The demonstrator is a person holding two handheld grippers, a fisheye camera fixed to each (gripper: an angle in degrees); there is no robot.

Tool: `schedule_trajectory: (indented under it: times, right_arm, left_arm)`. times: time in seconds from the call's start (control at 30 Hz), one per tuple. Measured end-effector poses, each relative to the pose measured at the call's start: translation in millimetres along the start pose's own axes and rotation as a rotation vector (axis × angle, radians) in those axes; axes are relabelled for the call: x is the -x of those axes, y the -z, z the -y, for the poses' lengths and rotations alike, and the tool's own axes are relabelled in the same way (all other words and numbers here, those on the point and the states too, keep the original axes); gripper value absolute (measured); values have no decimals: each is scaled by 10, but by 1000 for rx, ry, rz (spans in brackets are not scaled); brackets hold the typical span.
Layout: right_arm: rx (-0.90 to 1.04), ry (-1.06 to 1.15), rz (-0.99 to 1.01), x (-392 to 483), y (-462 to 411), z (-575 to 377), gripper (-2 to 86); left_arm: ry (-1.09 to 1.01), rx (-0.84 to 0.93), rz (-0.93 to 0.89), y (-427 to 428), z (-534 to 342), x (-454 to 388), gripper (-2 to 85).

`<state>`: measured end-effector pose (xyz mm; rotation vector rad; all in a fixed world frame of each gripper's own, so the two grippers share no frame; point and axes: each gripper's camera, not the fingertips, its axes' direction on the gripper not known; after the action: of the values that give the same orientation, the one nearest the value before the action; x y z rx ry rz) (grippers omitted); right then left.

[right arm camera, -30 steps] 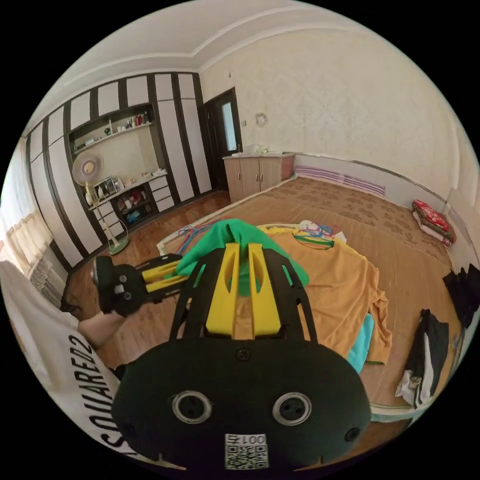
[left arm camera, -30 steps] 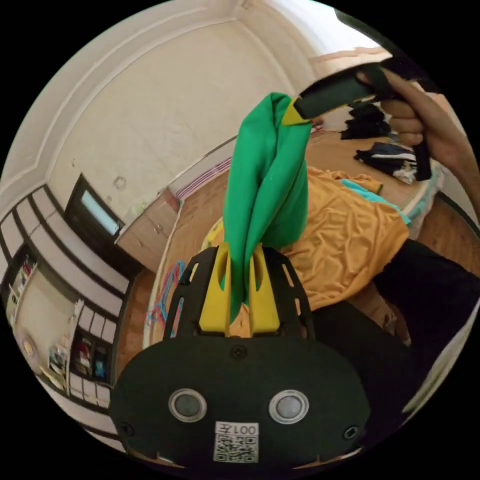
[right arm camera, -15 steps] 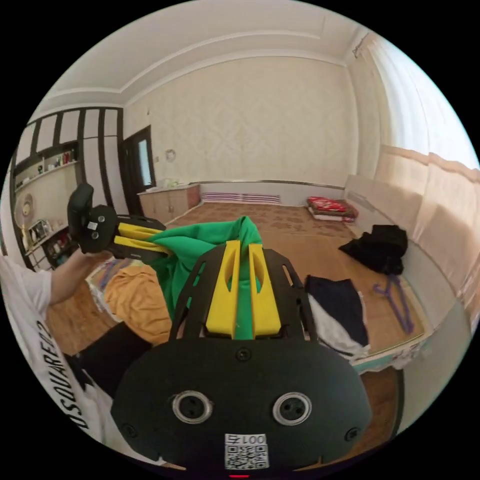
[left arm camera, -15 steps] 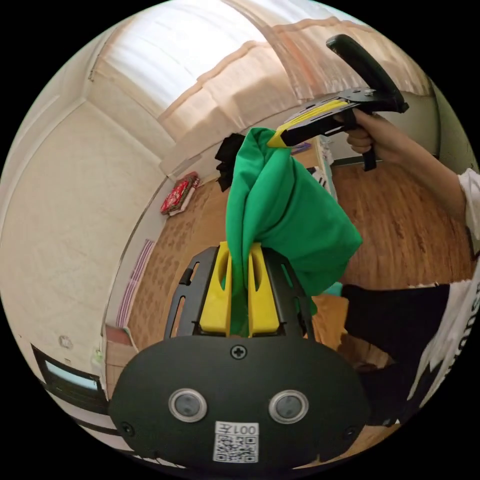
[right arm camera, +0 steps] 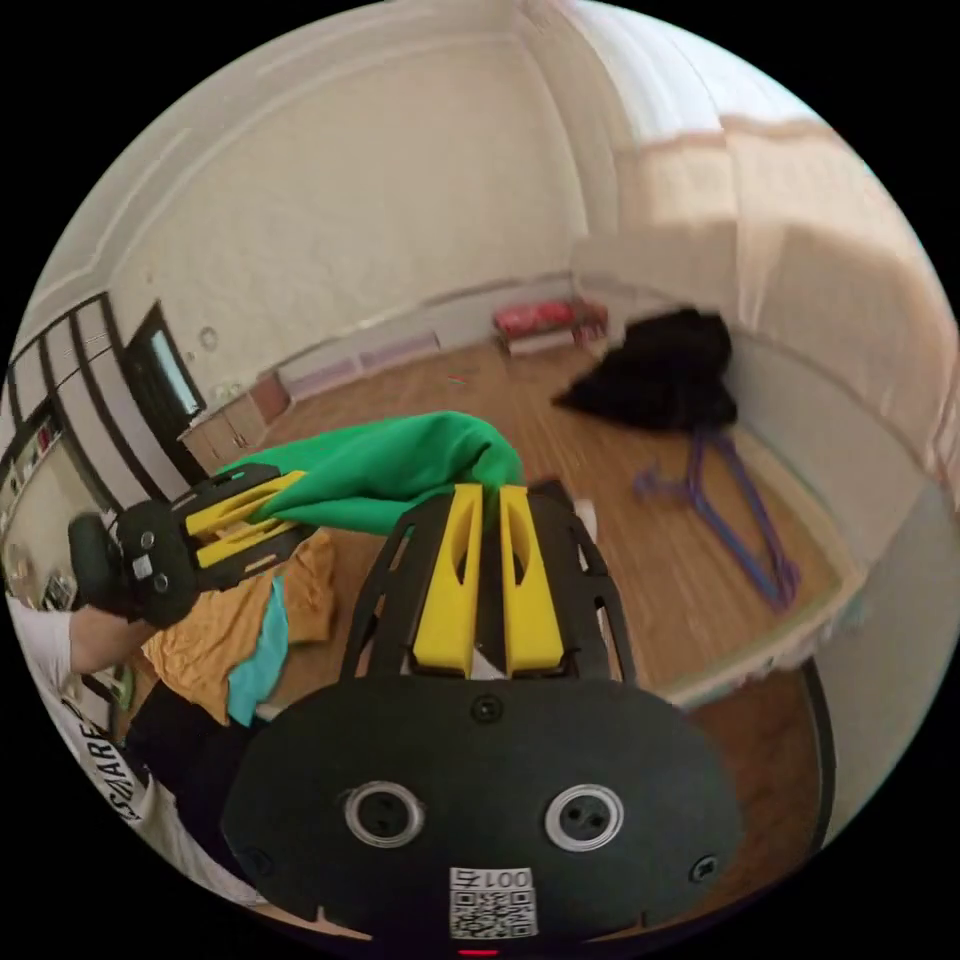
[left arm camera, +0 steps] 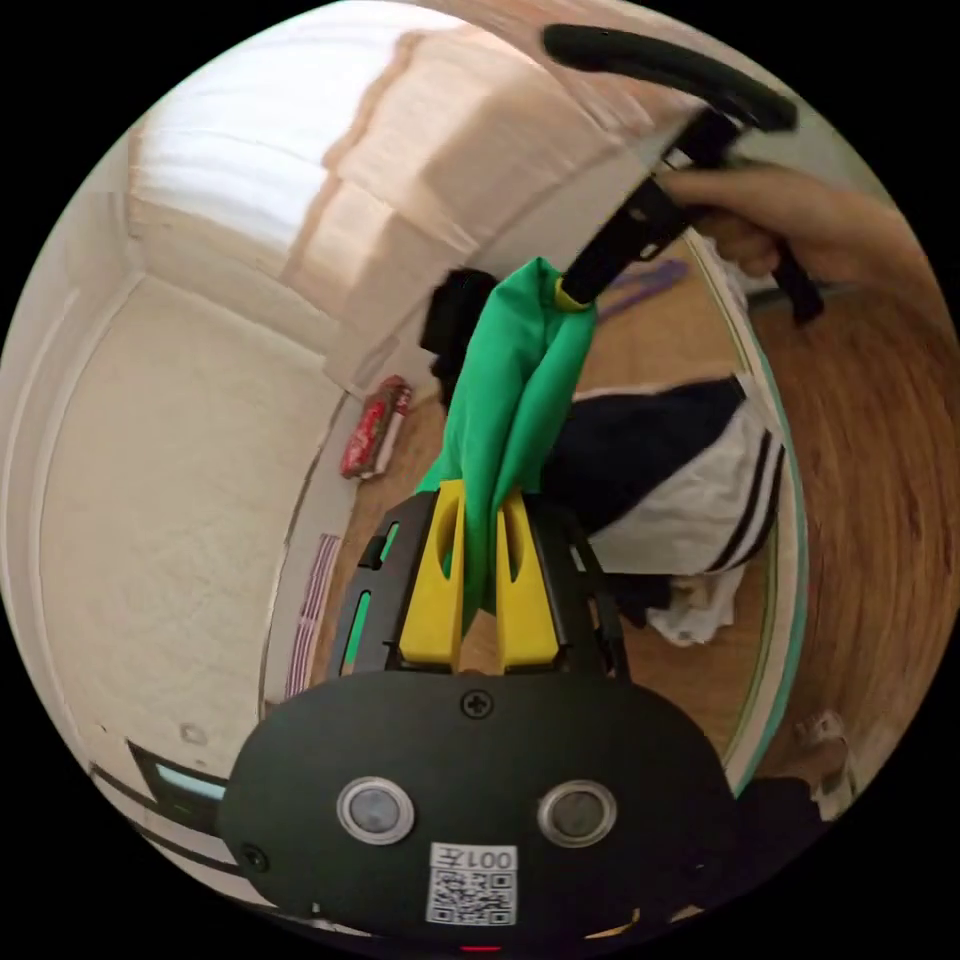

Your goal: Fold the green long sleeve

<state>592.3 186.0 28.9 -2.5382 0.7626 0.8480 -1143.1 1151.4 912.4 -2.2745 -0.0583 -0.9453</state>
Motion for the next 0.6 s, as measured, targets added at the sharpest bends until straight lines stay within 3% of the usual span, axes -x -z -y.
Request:
schedule_trajectory:
  times: [0.13,0.2,0.33,0.47,0.6]
  right_arm:
    - [333,-168,-38,-720,-792,-840,16]
    - [208,-213,38,-837,-723,-1259,13]
    - [111,-207,74,-844,-542,-1430,6]
    - [208,-94,-23,-614,-651,-1374,5]
    - [308,-141,-78,-505,-644,-1273,5]
  left_arm:
    - [-264,133,-13,-510,147,-1158,45]
    - [-345,76,171,-470,94,-1510,42]
    - [-275,16,114,-406,61,-1335,46]
    - [-152,57,-76,-366,121,-1084,32]
    - [-144,83,-148,-273,77,-1036,13]
